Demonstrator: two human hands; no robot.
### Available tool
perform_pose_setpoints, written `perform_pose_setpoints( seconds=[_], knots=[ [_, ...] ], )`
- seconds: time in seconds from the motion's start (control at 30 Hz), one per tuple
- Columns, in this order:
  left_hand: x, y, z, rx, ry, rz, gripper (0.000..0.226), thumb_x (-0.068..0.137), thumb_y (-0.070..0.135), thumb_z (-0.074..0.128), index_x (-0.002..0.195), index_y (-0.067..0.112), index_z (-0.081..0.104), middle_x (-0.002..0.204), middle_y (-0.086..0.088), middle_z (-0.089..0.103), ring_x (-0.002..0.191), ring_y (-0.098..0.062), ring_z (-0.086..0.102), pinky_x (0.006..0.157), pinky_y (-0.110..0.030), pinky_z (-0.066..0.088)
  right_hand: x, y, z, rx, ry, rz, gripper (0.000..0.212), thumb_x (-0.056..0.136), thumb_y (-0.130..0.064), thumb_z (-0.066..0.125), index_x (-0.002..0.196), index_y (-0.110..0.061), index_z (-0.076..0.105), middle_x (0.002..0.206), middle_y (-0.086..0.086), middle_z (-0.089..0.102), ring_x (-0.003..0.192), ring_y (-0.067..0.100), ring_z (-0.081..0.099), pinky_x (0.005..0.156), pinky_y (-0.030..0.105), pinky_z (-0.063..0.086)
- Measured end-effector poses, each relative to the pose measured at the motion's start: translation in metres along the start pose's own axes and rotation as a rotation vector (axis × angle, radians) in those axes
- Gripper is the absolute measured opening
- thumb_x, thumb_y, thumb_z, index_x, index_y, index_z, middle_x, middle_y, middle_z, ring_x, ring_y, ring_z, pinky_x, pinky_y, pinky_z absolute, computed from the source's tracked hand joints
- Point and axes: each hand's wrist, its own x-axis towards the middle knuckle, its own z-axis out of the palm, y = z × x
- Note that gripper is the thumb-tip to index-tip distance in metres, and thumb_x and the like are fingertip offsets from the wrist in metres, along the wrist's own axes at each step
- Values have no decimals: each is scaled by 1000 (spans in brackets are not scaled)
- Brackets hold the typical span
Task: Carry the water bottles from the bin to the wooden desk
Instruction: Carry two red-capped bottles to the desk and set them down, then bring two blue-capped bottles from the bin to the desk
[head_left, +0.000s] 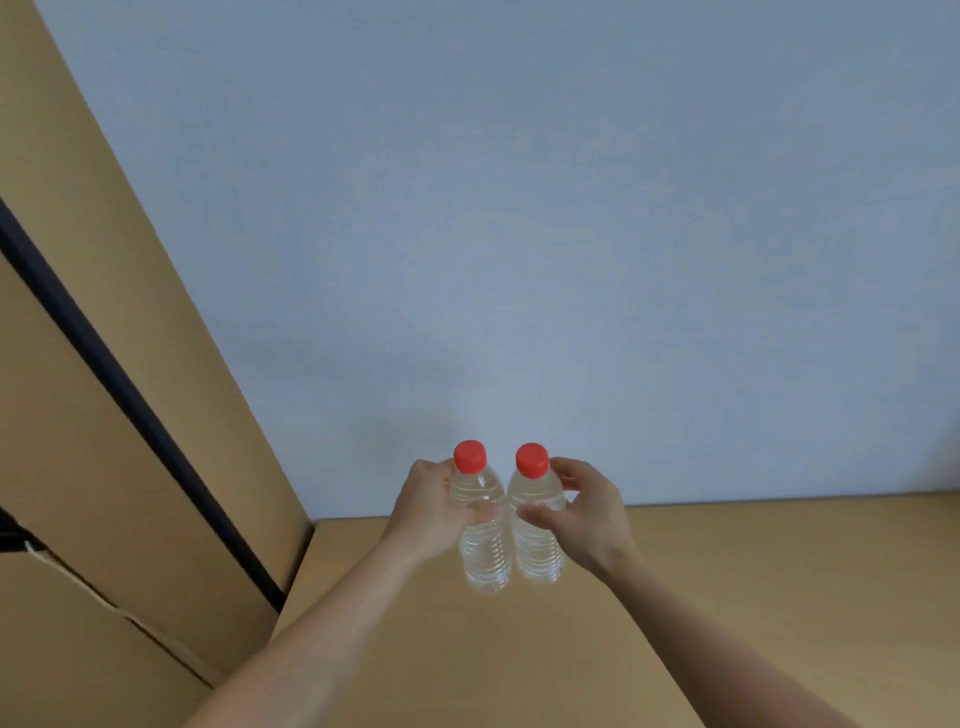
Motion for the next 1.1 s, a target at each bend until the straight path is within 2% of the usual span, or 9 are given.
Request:
perform_pose_setpoints(
  seconds=[0.13,0.23,0.47,0.57,0.67,0.8,0.87,0.97,1.1],
  knots=[
    [52,-28,10,-39,13,-17,37,53,44,76,85,30,64,97,-9,64,86,-19,65,70,-27,47,38,9,21,-9,45,20,48,66,-16,79,104,-32,54,101,-15,57,100,8,54,90,26,43],
    [75,-44,18,-88,87,-38,53,60,30,81,106,20,57,106,-1,54,92,-17,60,83,-35,50,61,22,44,11,91,59,49,66,-15,78,92,-44,48,104,-15,57,101,6,54,92,27,44],
    [97,-78,31,-199,187,-68,54,68,19,79,114,15,52,119,-2,48,97,-16,56,85,-29,45,86,38,83,33,163,140,50,70,-12,77,114,-24,57,113,-4,53,101,-4,52,98,28,44],
    [101,-86,30,-176,194,-57,60,70,21,79,121,13,49,125,-6,47,99,-18,55,86,-28,44,95,38,91,-34,158,174,58,72,-17,75,125,-17,52,122,-3,54,110,7,53,103,33,42],
    [99,-82,31,-28,196,-32,65,73,28,75,127,10,43,128,-8,47,118,-25,50,89,-33,45,91,36,95,-95,166,204,65,76,-24,74,133,-15,44,133,-4,53,124,13,48,104,27,37],
    [90,-63,9,-8,347,125,64,71,26,76,124,3,47,125,-14,52,120,-29,44,88,-32,42,79,24,82,-112,202,211,79,75,-33,74,142,-19,33,132,-14,40,129,6,38,107,25,32],
    [84,-44,-3,-79,417,243,54,73,17,75,119,3,51,119,-12,56,111,-26,50,86,-27,37,69,17,63,-80,309,190,72,75,-34,74,137,-19,40,125,-15,47,121,3,46,104,25,38],
    [73,-4,-6,-108,292,361,43,76,20,73,114,8,56,107,1,59,96,-13,50,80,-22,36,42,6,21,-9,474,195,47,77,-31,72,120,-23,55,106,-14,62,101,1,59,90,23,49],
    [54,50,39,-181,-159,426,30,79,24,70,107,22,59,93,12,65,90,-7,58,72,-17,42,-23,11,-50,-34,734,249,33,78,-30,70,109,-26,61,91,-11,66,87,0,62,76,15,50]
  ],
)
